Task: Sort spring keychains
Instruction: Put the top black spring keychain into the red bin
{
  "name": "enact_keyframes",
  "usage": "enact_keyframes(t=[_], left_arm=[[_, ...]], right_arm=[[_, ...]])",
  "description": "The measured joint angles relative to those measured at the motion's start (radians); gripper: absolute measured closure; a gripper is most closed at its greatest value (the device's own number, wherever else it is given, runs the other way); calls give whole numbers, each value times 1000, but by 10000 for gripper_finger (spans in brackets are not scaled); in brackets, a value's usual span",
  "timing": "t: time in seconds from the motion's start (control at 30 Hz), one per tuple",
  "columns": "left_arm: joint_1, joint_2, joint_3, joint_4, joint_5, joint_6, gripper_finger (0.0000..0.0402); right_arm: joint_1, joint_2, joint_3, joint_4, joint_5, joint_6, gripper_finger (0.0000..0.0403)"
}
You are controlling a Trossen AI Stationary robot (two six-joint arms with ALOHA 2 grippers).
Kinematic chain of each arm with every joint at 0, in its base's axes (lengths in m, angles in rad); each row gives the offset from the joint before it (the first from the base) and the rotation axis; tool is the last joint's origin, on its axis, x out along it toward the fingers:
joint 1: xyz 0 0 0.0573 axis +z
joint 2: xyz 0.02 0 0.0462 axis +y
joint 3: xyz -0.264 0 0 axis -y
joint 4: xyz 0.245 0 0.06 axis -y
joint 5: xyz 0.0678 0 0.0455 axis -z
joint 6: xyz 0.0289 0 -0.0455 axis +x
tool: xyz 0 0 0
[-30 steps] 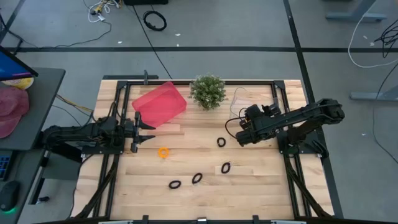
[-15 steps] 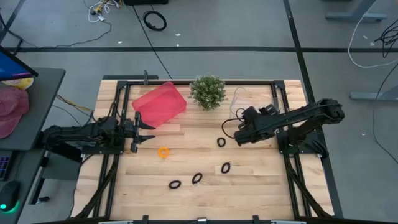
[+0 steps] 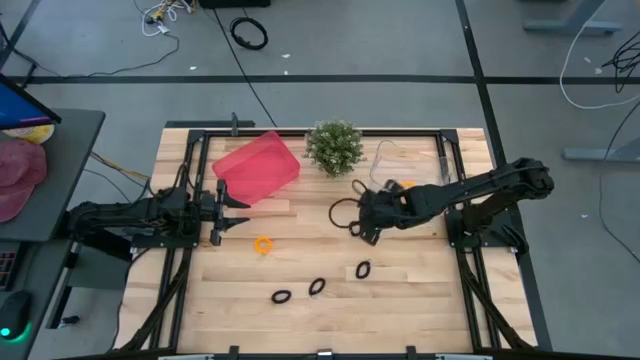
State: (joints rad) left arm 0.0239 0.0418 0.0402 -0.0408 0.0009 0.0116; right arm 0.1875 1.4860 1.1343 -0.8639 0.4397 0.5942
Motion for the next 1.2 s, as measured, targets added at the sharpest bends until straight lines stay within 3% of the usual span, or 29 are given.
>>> enact_keyframes(t=[0.17, 0.47, 0.87, 1.2], left_arm=[[0, 0, 0, 0, 0, 0, 230], [0, 0, 0, 0, 0, 0, 230], [0, 0, 0, 0, 0, 0, 230], [0, 0, 0, 0, 0, 0, 230]], right_arm=[[19, 0, 0, 131, -37, -129, 177], [30, 18, 0, 120, -56, -116, 177], [-54, 233, 0, 137, -74, -193, 177], [-186, 445, 8, 173, -347, -219, 188]])
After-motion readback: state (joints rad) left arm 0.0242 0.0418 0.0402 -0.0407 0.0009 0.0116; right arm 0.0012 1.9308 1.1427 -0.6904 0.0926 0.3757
